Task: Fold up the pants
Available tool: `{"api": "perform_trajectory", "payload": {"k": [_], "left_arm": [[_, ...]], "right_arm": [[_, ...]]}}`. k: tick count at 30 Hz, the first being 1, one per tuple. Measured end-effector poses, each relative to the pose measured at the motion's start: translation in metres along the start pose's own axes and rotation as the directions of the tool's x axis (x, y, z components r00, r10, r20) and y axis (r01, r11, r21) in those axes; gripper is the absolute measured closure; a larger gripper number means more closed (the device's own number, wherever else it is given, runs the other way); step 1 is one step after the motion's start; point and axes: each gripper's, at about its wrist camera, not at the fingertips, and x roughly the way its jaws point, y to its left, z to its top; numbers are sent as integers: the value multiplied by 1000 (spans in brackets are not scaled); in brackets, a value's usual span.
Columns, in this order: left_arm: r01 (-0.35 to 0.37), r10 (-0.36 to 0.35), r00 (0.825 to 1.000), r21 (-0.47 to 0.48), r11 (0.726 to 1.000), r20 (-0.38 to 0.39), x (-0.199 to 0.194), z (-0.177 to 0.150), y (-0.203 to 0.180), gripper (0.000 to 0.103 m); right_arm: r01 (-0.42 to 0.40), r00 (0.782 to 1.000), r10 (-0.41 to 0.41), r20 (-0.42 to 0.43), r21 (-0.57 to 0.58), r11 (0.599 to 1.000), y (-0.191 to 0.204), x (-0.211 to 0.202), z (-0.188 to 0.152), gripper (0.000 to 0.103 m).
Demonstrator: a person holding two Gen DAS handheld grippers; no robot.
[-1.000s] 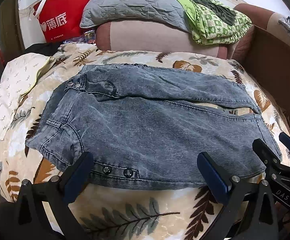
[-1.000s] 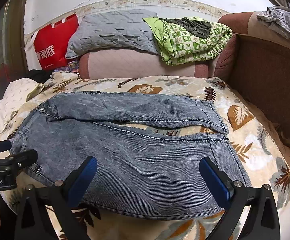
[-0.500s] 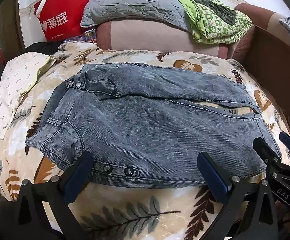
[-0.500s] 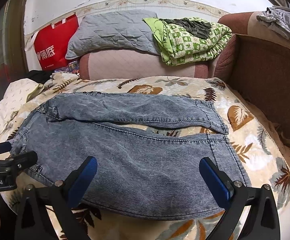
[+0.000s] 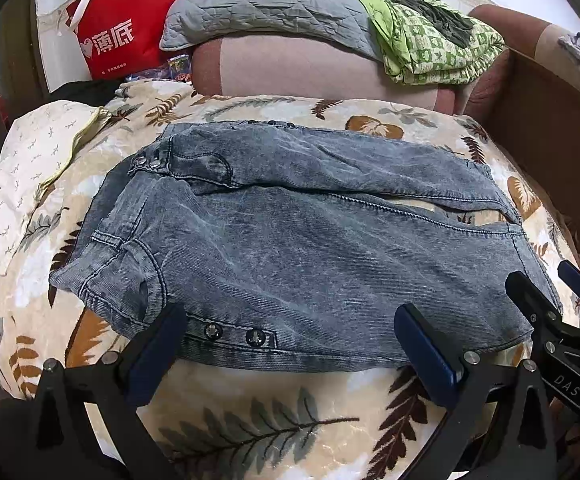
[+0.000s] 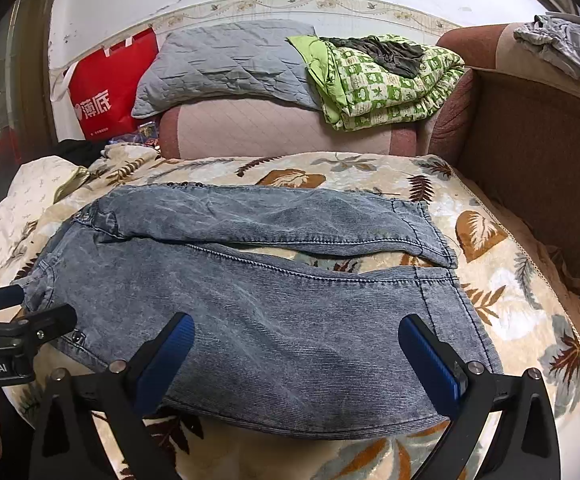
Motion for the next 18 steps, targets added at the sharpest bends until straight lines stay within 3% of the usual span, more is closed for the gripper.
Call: {"api": "perform_trajectory", "payload": {"k": [18], "left_arm": [[1, -1, 1000, -6, 1000, -25, 7, -4, 0, 0]], "right_arm": [[2, 1000, -2, -14, -5, 1000, 2, 3, -1, 0]]}}
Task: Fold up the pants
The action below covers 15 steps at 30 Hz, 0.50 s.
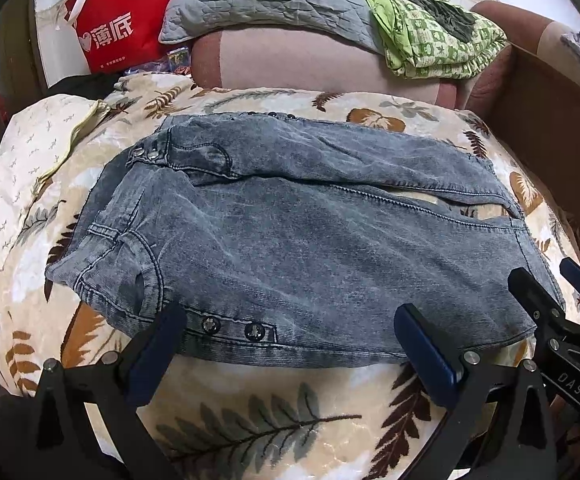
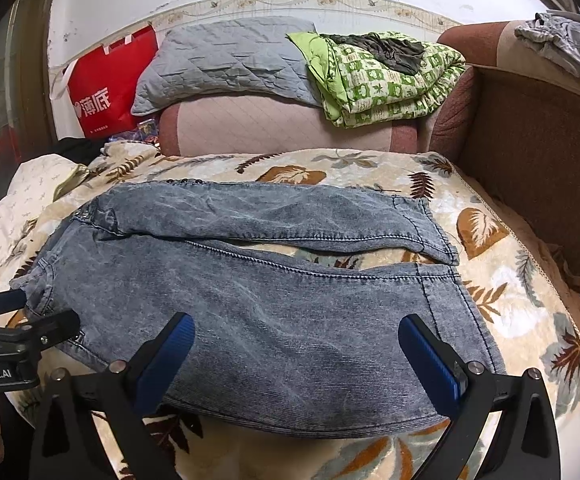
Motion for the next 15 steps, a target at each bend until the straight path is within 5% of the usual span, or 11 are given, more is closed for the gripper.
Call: {"api": "perform_trajectory", "payload": {"k": [15], "left_arm": [[5, -5, 1000, -4, 1000, -5, 1, -1, 2, 0]], "right_arm": [[3, 1000, -3, -5, -4, 1000, 1, 1, -1, 0]]}}
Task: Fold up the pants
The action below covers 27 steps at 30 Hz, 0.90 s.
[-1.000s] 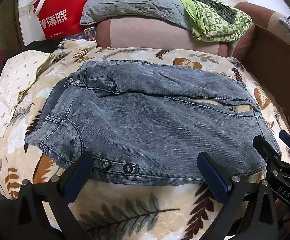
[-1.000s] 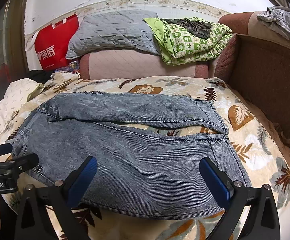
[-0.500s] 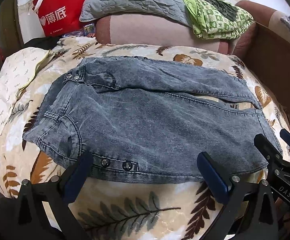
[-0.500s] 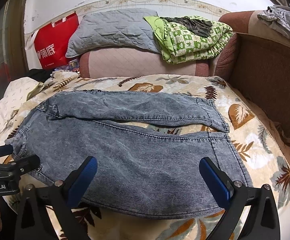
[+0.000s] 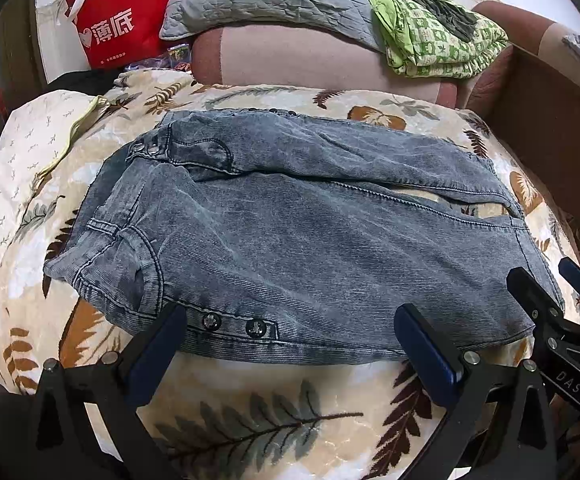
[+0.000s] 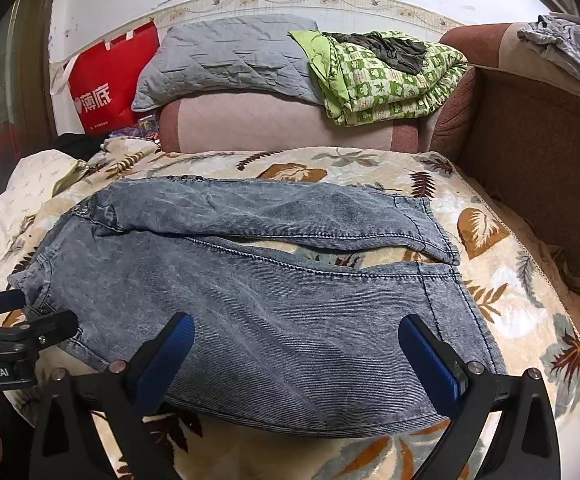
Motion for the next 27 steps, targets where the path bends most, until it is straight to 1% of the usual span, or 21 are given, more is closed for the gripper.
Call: {"api": "perform_trajectory", "payload": {"k": [8, 11, 13, 15, 17, 18, 19, 20, 21, 23, 24, 25, 27], "left_arm": [[2, -2, 1000, 1, 1000, -8, -1, -2, 3, 0], [38, -38, 999, -22, 999, -33, -1, -4, 13, 0], [52, -54, 998, -64, 997, -37, -1, -9, 30, 0], [51, -57, 997, -115, 992, -48, 1, -13, 52, 0], [42, -54, 997, -193, 980, -55, 4, -18, 80, 0], [41, -56, 997, -233, 972, -59, 6, -19, 93, 0], [44, -63, 996, -275, 960, -60, 8, -20, 108, 0], [41, -61, 997, -308, 951, -56, 9, -21, 121, 0], [33, -53, 997, -334, 942, -52, 10, -20, 132, 0], [21, -41, 998, -375, 927, -45, 12, -16, 152, 0], [15, -37, 998, -400, 917, -47, 15, -12, 162, 0], [16, -40, 998, -431, 902, -45, 17, -9, 172, 0], [27, -52, 998, -477, 879, -39, 22, -7, 185, 0]], "right_arm": [[-1, 1000, 1, -3, -1, 1000, 0, 1, -1, 0], [-10, 1000, 10, -18, 12, 1000, -3, 3, -2, 0], [-24, 998, 26, -52, 36, 999, -8, 6, -3, 0], [-98, 988, 113, -108, 134, 986, -24, 5, -5, 0], [-177, 966, 220, -136, 273, 946, -46, 2, -14, 0], [-194, 952, 265, -152, 368, 909, -64, 1, -22, 0], [-183, 945, 280, -170, 435, 882, -78, 2, -30, 0], [-165, 936, 298, -190, 512, 843, -96, 4, -38, 0], [-143, 928, 316, -198, 593, 792, -118, 6, -49, 0], [-97, 928, 312, -203, 678, 729, -150, 9, -62, 0], [-52, 929, 300, -218, 723, 688, -168, 13, -69, 0], [-34, 928, 301, -220, 753, 657, -180, 16, -73, 0], [-15, 922, 325, -212, 818, 575, -203, 27, -83, 1]]}}
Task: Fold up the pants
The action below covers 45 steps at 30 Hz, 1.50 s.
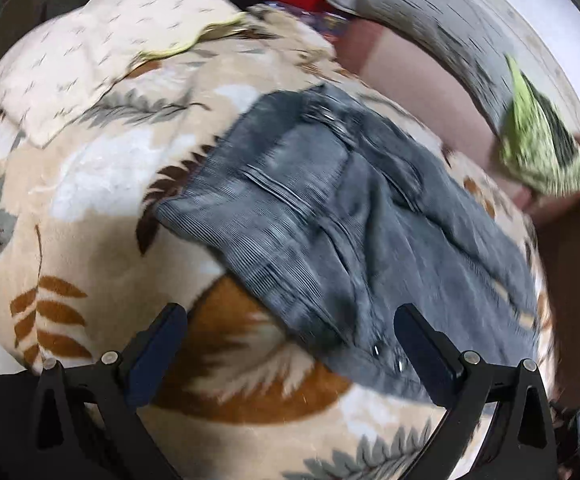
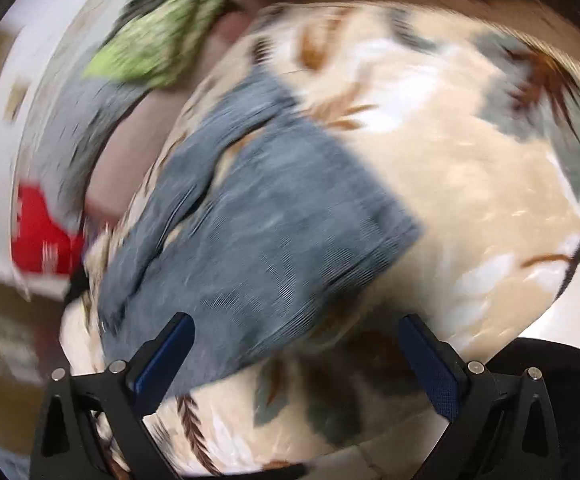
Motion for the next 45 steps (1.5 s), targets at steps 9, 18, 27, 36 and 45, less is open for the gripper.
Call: {"api": "perform_trajectory", "payload": {"k": [9, 18, 27, 36, 45], "left_arm": [[-35, 35, 999, -11, 999, -38, 23, 1, 8, 0], [12, -23, 995, -110, 994, -97, 22, 11, 21, 4], [-18, -7, 992, -200, 980, -124, 30, 25, 30, 84], [3, 12, 992, -116, 993, 125, -33, 25, 3, 90], [-42, 47, 998, -142, 989, 30, -33, -5, 22, 83]], "right_arm": [[-34, 999, 32, 25, 85, 996, -11, 12, 32, 6], [23, 998, -24, 60, 20, 1000, -16, 7, 34, 45], [29, 997, -28, 71, -17, 999, -15, 4, 32, 52], [78, 990, -65, 125, -101, 992, 9, -24, 33, 78], [197, 979, -200, -45, -60, 979, -21, -15, 29, 59]]}}
